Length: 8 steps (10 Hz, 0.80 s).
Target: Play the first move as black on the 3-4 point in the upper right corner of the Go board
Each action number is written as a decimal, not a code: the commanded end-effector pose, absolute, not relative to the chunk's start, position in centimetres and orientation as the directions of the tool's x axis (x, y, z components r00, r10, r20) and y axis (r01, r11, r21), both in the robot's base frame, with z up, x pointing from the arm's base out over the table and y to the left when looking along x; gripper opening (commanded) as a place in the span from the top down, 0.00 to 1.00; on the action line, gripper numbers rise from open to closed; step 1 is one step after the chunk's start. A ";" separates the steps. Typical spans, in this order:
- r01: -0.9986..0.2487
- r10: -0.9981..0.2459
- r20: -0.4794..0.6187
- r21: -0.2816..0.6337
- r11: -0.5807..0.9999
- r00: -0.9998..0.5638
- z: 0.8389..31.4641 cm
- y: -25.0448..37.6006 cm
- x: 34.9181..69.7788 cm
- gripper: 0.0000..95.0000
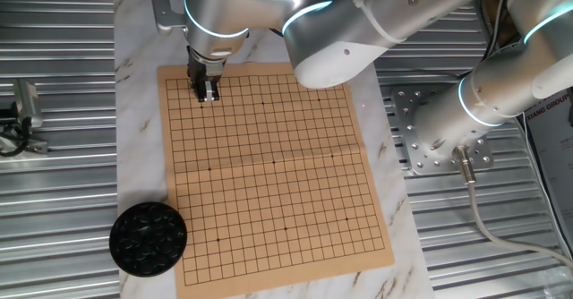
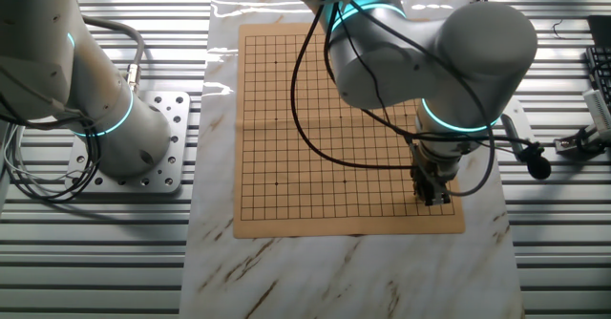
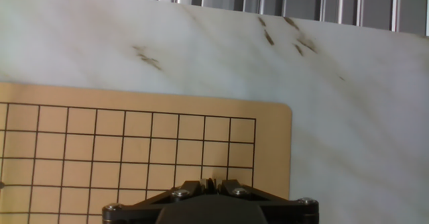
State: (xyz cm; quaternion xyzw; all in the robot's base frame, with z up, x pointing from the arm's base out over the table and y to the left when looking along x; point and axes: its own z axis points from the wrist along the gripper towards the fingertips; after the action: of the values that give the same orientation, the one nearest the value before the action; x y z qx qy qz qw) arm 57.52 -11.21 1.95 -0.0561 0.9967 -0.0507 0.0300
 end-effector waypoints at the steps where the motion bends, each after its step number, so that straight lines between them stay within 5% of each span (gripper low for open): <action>1: -0.108 -0.114 -0.052 -0.104 0.989 -0.992 2.0 -11.2 57.5 1.00; 7: -0.122 -0.128 -0.050 -0.110 0.986 -0.991 2.0 -11.2 57.5 1.00; 8: -0.124 -0.130 -0.049 -0.111 0.986 -0.990 2.0 -11.2 57.5 0.80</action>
State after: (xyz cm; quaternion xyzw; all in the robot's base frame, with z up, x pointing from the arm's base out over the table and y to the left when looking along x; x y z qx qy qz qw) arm 57.55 -11.17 1.98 -0.0633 0.9961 -0.0539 0.0282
